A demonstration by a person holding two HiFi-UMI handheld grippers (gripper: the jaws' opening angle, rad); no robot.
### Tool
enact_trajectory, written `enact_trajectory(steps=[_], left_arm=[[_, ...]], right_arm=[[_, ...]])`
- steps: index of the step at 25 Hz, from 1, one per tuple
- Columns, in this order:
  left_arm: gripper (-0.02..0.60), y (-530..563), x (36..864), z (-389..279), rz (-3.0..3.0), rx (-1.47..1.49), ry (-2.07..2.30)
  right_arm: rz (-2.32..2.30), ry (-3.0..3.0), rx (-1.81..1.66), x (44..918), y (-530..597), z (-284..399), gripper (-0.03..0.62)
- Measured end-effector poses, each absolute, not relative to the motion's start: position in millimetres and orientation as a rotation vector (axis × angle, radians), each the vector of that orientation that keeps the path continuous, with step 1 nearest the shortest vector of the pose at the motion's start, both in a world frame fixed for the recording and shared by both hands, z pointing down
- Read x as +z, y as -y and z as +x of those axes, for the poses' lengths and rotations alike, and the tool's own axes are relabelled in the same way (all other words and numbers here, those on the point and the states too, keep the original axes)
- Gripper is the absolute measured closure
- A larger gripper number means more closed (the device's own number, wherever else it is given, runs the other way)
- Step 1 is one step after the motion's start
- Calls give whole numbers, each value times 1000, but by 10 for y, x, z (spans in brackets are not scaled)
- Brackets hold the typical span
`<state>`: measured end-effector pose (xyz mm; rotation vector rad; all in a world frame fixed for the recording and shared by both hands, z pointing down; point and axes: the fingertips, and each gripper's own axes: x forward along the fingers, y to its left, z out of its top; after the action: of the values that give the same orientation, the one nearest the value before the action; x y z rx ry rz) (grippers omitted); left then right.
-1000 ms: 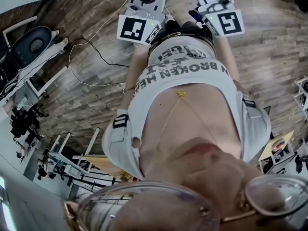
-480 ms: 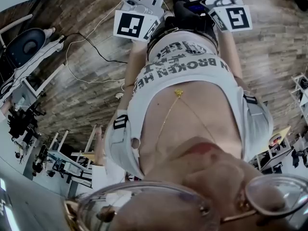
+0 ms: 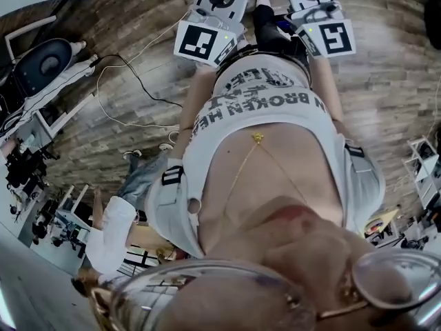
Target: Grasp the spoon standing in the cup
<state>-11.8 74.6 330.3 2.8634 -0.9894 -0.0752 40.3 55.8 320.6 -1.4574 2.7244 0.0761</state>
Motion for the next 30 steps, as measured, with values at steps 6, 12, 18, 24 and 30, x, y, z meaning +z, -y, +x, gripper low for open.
enact_trajectory(steps=[6,12,18,24,30], left_arm=[[591,-49,3224,139,2862,-77,1015],[591,712,3247,330,2819,-75,1111],[591,1087,3391,270,2767,-54,1264],[591,1158,3430,91,2708,-32,1351],[591,1414,3545,-116,2682,-34,1331]], right_arm=[[-1415,-2755,101,3143,205,609,588],[-1328,-2822,131,3133,926,750,588],[-1181,-2901,150,3302,1344,679,588],[-1156,-2940,92,3372,1484,602,588],[-1190,-2960,79,3482,1688,451,588]])
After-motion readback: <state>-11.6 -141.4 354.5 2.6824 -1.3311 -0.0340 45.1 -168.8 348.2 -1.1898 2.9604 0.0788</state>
